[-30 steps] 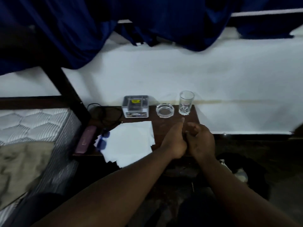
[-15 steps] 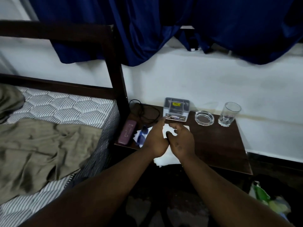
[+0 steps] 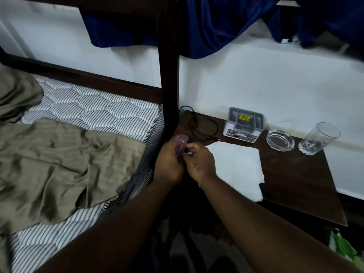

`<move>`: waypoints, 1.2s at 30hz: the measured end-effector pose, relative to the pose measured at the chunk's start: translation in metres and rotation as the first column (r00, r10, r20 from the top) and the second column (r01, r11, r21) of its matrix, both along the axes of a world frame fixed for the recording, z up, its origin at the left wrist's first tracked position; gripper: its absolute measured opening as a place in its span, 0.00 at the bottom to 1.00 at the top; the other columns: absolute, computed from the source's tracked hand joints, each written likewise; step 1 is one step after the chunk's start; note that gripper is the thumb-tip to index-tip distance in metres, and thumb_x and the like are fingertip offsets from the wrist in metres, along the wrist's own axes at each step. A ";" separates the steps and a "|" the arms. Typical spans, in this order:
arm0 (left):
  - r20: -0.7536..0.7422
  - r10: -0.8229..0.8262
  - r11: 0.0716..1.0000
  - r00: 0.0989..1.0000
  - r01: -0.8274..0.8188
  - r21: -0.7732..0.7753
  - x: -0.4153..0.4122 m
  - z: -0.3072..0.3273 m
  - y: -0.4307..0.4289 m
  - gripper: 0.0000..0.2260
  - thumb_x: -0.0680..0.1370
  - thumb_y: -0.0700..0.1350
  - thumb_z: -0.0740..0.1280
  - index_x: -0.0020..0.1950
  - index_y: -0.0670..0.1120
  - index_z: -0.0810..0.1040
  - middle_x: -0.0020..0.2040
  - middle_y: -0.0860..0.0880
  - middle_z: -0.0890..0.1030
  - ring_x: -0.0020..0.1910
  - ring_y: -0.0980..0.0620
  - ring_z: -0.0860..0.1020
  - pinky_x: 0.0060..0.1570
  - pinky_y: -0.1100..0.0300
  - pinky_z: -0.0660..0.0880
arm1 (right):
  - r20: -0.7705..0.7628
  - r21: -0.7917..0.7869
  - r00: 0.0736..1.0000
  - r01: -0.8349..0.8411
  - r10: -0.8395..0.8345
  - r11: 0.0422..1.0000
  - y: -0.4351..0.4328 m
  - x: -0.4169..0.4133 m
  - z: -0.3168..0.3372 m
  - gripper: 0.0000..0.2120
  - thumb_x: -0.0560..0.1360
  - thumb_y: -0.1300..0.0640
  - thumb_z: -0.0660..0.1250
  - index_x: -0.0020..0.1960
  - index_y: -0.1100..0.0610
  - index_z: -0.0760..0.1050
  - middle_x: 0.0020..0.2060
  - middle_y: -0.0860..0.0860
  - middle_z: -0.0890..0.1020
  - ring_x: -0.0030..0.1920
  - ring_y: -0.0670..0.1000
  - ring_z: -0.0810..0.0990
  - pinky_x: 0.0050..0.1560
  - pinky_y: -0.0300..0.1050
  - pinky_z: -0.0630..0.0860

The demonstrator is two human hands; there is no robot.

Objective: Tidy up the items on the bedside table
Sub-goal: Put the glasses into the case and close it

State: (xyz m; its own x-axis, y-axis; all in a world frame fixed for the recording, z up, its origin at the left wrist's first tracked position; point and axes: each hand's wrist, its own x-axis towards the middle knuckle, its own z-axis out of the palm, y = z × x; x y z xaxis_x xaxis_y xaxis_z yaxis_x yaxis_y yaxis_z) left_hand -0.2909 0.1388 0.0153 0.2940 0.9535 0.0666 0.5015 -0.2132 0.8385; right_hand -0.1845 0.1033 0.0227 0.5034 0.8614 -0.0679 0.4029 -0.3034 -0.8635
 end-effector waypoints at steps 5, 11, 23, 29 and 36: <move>-0.208 0.104 0.995 0.973 -0.099 0.031 0.002 -0.013 0.014 0.31 0.72 0.53 0.61 0.75 0.45 0.70 0.66 0.38 0.77 0.63 0.36 0.77 0.61 0.45 0.72 | 0.048 -0.053 0.999 0.011 -0.008 0.999 0.015 -0.009 -0.012 0.11 0.73 0.56 0.70 0.54 0.52 0.83 0.50 0.48 0.87 0.51 0.50 0.84 0.54 0.43 0.78; -0.314 0.084 0.993 0.946 -0.107 -0.058 0.006 -0.028 0.027 0.26 0.79 0.51 0.66 0.76 0.48 0.67 0.66 0.37 0.76 0.64 0.33 0.75 0.60 0.43 0.72 | 0.034 -0.089 0.999 -0.014 0.017 0.996 0.019 -0.011 -0.022 0.13 0.74 0.56 0.71 0.58 0.53 0.82 0.54 0.49 0.86 0.56 0.51 0.83 0.60 0.45 0.78; -0.080 0.143 0.990 0.987 -0.141 0.027 -0.003 0.009 -0.001 0.22 0.70 0.44 0.76 0.64 0.46 0.81 0.52 0.51 0.83 0.50 0.54 0.79 0.48 0.62 0.70 | -0.108 -0.008 0.992 0.060 -0.061 0.998 -0.010 0.016 0.009 0.17 0.74 0.58 0.71 0.62 0.54 0.77 0.54 0.49 0.82 0.54 0.50 0.81 0.56 0.43 0.74; 0.147 -0.110 0.992 0.983 0.117 -0.040 -0.008 0.037 -0.035 0.22 0.69 0.41 0.74 0.63 0.49 0.82 0.56 0.57 0.84 0.53 0.64 0.81 0.54 0.74 0.73 | -0.468 0.123 0.881 0.135 -0.062 0.983 -0.070 0.054 0.038 0.26 0.74 0.67 0.73 0.68 0.55 0.69 0.57 0.50 0.78 0.51 0.49 0.80 0.60 0.54 0.78; 0.313 -0.376 0.887 0.872 0.437 -0.152 0.012 0.062 -0.067 0.21 0.69 0.39 0.72 0.62 0.46 0.82 0.60 0.48 0.84 0.56 0.55 0.82 0.57 0.63 0.78 | -0.606 0.191 0.795 0.121 0.020 0.974 -0.157 0.095 0.053 0.26 0.71 0.70 0.75 0.67 0.58 0.75 0.58 0.56 0.82 0.57 0.53 0.82 0.64 0.57 0.78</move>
State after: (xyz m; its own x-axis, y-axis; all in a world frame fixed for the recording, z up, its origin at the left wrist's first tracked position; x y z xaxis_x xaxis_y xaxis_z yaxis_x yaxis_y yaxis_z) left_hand -0.2785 0.0718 0.0770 0.6580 0.7530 0.0093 0.1594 -0.1514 0.9755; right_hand -0.0892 -0.0540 0.0757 0.4642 0.8644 -0.1933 -0.2297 -0.0933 -0.9688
